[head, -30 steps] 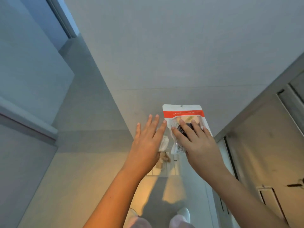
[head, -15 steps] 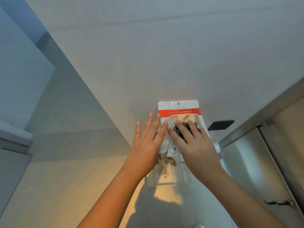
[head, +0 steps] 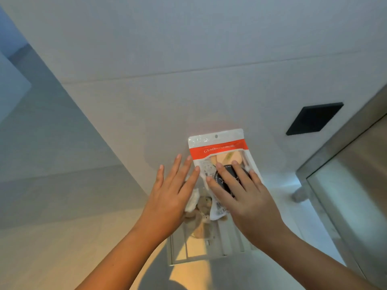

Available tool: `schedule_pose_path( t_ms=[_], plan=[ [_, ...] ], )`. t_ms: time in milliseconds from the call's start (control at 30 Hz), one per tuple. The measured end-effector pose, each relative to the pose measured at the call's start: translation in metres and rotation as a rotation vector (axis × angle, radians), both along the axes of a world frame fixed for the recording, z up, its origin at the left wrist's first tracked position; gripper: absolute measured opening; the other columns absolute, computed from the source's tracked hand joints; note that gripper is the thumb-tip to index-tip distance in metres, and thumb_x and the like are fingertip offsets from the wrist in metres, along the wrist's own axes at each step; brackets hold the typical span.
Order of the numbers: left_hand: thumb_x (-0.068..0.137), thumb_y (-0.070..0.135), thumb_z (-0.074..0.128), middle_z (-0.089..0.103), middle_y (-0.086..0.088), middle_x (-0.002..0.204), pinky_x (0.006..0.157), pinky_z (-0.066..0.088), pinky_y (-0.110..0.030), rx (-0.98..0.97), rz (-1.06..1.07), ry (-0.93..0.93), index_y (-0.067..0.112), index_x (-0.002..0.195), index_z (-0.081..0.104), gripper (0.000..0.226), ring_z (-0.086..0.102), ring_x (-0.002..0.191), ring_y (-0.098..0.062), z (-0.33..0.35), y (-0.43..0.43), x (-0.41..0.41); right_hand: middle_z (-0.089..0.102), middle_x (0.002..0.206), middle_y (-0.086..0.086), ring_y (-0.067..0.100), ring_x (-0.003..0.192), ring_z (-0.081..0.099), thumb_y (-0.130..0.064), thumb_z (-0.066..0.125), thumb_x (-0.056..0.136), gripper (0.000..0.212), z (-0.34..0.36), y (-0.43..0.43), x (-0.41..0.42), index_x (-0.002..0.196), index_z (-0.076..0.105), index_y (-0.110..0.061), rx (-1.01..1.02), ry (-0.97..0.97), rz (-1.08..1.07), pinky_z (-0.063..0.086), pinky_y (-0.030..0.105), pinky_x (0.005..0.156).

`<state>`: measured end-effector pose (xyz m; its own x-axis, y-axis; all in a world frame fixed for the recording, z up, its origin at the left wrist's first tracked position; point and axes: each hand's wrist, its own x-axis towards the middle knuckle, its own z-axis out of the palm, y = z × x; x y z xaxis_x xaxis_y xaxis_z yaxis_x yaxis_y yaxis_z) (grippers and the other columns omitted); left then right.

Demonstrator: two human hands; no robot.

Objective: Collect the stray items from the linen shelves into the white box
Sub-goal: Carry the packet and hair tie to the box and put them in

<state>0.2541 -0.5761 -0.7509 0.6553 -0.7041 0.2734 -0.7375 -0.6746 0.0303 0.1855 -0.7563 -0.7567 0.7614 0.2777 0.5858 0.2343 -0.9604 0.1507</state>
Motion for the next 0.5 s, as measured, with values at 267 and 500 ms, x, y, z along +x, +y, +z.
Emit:
schedule_pose_path(
  t_ms=[267,500],
  plan=[
    [0.044,-0.002,0.088,0.045,-0.028,0.134,0.093,0.021,-0.064,0.027,0.025,-0.002,-0.005,0.127,0.050,0.091,0.029,0.125,-0.045,-0.095,-0.005,0.008,0.057,0.125,0.019,0.046,0.110,0.055,-0.011,0.083,0.063,0.064,-0.084,-0.013,-0.002,0.122,0.061,-0.012,-0.050,0.142,0.060,0.049,0.060,0.082],
    [0.043,0.003,0.088,0.047,-0.027,0.133,0.092,0.022,-0.063,0.003,0.105,0.065,-0.009,0.127,0.048,0.093,0.034,0.124,-0.046,-0.158,-0.014,0.002,0.060,0.122,0.018,0.042,0.108,0.058,-0.017,0.081,0.068,0.051,-0.144,-0.018,-0.005,0.116,0.065,-0.014,-0.059,0.165,0.099,0.053,0.054,0.078]
  ],
)
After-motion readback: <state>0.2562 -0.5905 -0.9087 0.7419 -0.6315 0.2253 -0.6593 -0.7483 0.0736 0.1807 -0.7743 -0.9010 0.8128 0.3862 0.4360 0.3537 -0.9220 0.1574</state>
